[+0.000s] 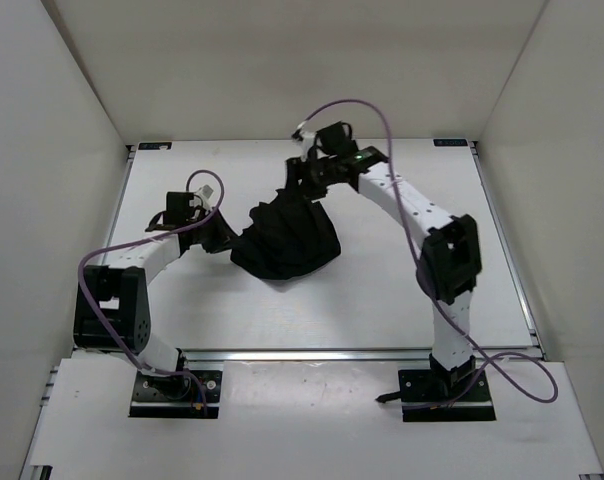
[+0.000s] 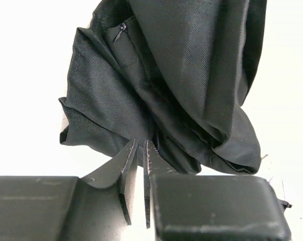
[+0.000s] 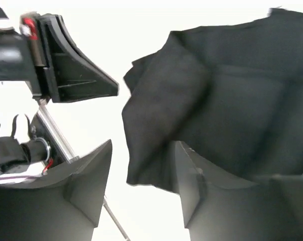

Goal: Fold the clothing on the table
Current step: Fold the skirt

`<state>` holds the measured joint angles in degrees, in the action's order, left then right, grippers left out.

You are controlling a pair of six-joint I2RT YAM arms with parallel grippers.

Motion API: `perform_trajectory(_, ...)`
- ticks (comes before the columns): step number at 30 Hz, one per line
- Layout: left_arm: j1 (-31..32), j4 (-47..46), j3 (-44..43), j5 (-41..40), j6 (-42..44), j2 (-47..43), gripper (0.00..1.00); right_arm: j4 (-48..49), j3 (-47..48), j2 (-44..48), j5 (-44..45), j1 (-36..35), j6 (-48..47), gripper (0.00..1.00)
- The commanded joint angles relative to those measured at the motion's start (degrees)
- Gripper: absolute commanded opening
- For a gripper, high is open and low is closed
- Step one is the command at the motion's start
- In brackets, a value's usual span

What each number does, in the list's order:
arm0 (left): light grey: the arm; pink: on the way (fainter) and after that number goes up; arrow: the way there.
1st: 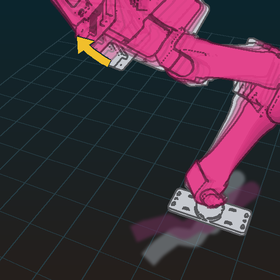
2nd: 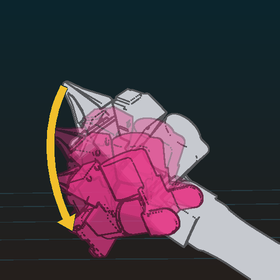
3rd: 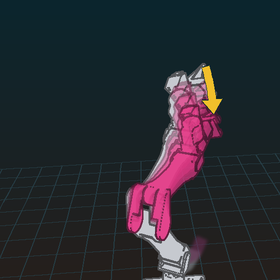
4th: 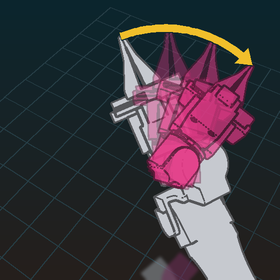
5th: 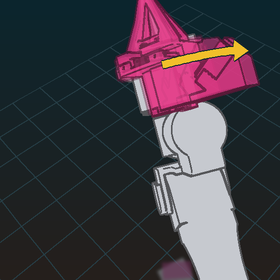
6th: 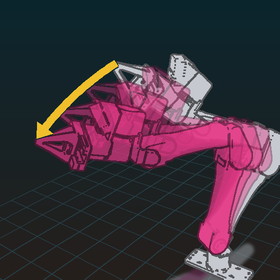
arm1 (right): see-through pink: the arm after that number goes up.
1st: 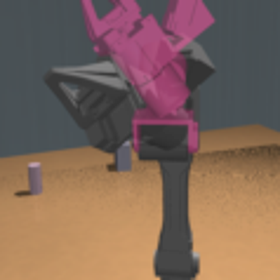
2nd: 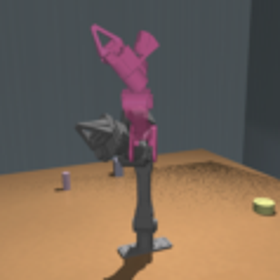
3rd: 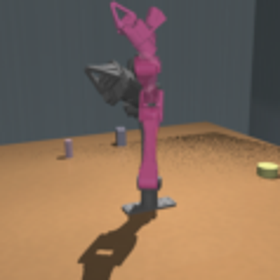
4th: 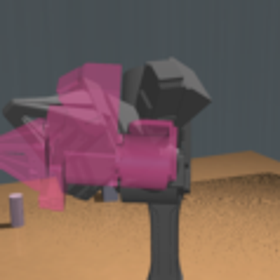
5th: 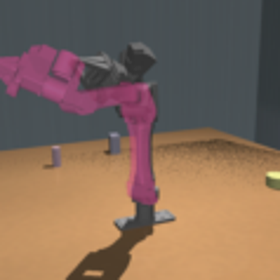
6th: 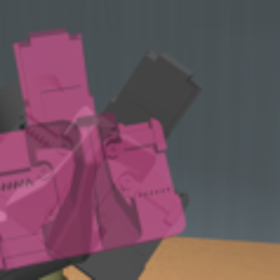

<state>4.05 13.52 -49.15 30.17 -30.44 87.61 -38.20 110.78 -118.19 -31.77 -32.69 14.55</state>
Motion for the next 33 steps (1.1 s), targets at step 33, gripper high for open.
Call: perform_trajectory(33,2.88,-4.02,-0.69,-0.2,-4.81,-10.18,0.14,4.79,-3.56,-1.71,1.35,-8.98,-5.85,0.0)
